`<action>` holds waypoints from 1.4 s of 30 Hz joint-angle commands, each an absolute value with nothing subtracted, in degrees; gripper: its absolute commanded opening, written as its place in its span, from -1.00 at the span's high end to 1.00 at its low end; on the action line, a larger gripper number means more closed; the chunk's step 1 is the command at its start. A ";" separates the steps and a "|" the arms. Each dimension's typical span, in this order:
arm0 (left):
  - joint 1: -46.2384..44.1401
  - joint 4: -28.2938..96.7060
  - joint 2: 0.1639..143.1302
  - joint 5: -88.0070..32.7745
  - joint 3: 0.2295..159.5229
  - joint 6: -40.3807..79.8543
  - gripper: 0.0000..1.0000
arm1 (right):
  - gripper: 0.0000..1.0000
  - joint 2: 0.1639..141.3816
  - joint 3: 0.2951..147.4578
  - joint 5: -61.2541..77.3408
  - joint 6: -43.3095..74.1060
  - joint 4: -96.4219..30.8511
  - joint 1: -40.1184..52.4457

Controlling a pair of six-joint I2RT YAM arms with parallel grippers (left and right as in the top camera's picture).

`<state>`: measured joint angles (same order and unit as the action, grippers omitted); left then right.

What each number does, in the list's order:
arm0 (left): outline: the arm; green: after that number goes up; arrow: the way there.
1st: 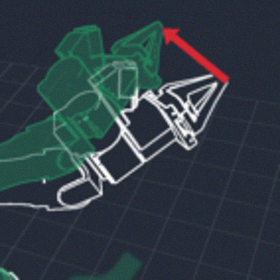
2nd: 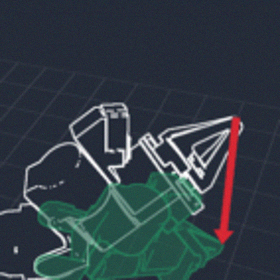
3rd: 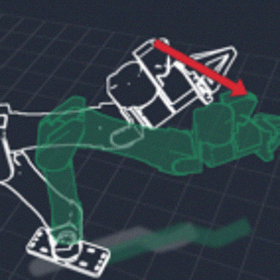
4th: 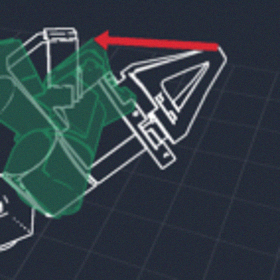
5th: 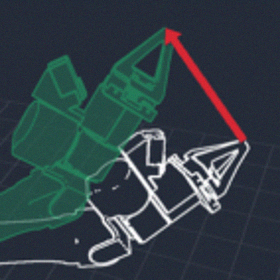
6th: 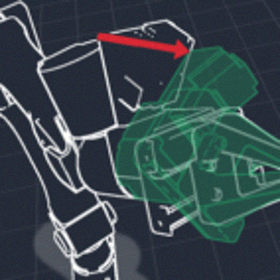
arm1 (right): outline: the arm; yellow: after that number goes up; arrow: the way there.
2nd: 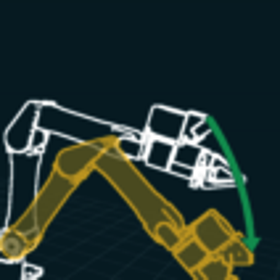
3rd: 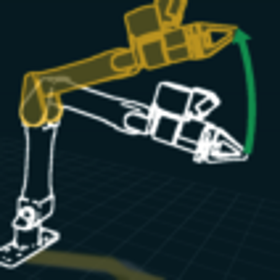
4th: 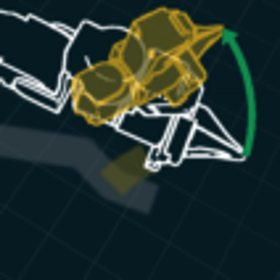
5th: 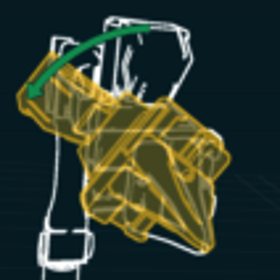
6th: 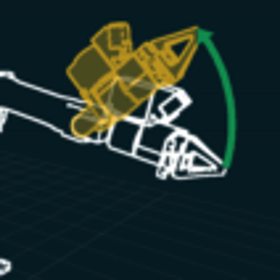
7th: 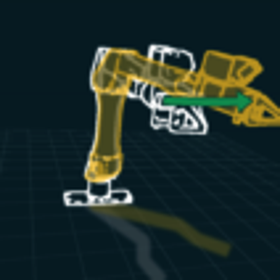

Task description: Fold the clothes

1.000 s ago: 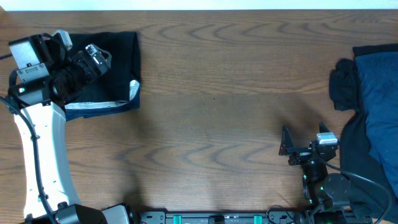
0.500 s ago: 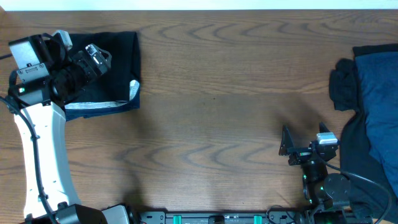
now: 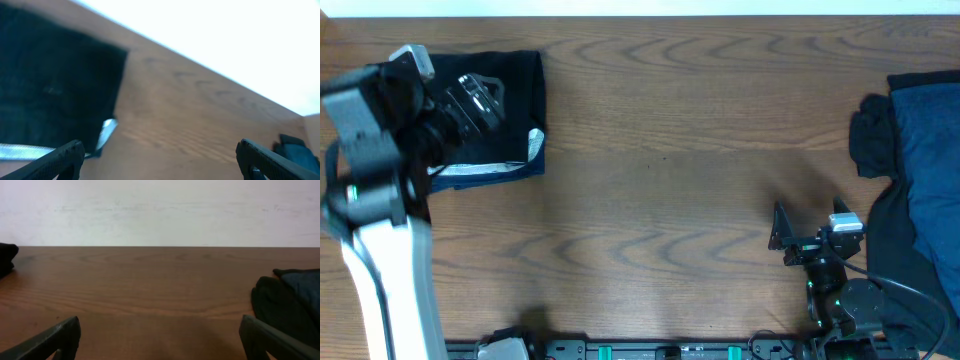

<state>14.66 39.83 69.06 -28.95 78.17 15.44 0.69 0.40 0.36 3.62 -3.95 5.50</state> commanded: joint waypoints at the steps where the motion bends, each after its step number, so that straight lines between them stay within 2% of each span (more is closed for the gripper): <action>1: 10.98 39.86 61.60 -28.82 76.09 15.31 -0.96 | -0.99 0.27 0.30 -0.21 2.87 -4.25 5.87; 11: 1.56 39.86 37.47 -28.62 60.38 14.70 -0.96 | -0.98 0.27 0.30 -0.21 2.87 -4.25 5.87; 19: 0.89 39.83 17.65 -27.73 41.19 14.70 -0.96 | -0.99 0.27 0.30 -0.21 2.87 -4.25 5.87; 27: 0.89 39.18 6.68 -27.31 27.51 14.70 -0.96 | -0.99 0.27 0.30 -0.21 2.87 -4.25 5.87; 35: 0.89 27.03 1.19 -26.83 15.55 14.70 -0.96 | -0.99 0.27 0.30 -0.21 2.87 -4.25 5.87; 42: 0.86 13.19 0.10 -19.70 7.79 14.70 -0.96 | -0.98 0.27 0.30 -0.21 2.87 -4.25 5.87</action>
<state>1.06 16.47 0.78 -24.53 10.00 15.18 0.69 0.40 0.21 3.60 -3.99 5.50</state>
